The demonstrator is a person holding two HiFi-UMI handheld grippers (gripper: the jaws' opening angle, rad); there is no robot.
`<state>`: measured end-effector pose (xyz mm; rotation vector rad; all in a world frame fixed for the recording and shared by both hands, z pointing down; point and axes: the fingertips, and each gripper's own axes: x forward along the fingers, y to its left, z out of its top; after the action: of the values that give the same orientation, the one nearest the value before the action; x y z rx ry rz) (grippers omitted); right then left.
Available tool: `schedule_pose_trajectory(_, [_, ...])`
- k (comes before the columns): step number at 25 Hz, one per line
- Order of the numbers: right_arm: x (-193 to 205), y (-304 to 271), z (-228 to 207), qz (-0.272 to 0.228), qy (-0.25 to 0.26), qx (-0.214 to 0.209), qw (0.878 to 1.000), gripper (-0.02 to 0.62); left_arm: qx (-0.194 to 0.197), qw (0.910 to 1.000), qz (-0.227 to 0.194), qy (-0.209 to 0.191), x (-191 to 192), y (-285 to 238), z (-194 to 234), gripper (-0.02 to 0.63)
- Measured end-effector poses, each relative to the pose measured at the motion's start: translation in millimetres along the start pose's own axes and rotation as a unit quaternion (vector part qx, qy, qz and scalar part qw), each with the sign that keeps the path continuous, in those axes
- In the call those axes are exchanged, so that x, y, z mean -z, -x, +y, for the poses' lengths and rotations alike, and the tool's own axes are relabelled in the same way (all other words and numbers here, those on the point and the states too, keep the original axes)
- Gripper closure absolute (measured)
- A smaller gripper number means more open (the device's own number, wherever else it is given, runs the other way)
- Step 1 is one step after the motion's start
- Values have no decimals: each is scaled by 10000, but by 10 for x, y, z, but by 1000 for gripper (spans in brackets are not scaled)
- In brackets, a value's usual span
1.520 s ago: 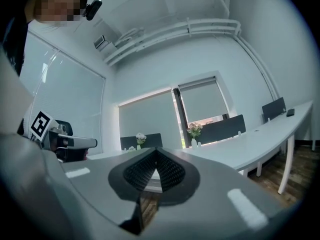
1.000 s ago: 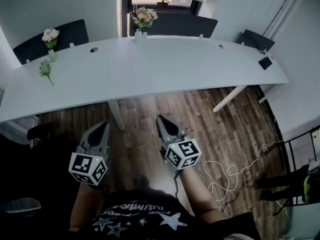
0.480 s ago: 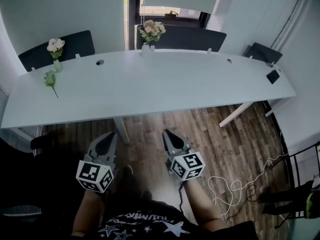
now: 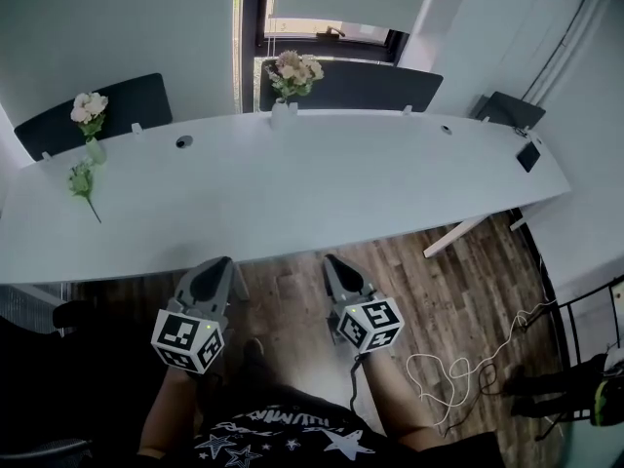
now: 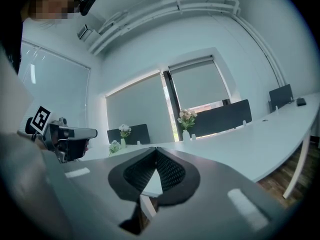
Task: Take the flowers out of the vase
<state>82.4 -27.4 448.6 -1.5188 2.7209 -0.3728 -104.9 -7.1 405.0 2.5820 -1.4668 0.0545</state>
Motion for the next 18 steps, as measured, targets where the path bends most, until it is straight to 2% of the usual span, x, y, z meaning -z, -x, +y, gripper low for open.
schedule_pose_trajectory(9, [-120, -829, -135, 61, -39, 143, 9999, 592, 73, 9999, -20, 93, -136, -539, 741, 597])
schedule_pose_trajectory(18, [-179, -1211, -181, 45, -73, 436, 9990, 592, 293, 9994, 0, 191, -140, -795, 1177, 597])
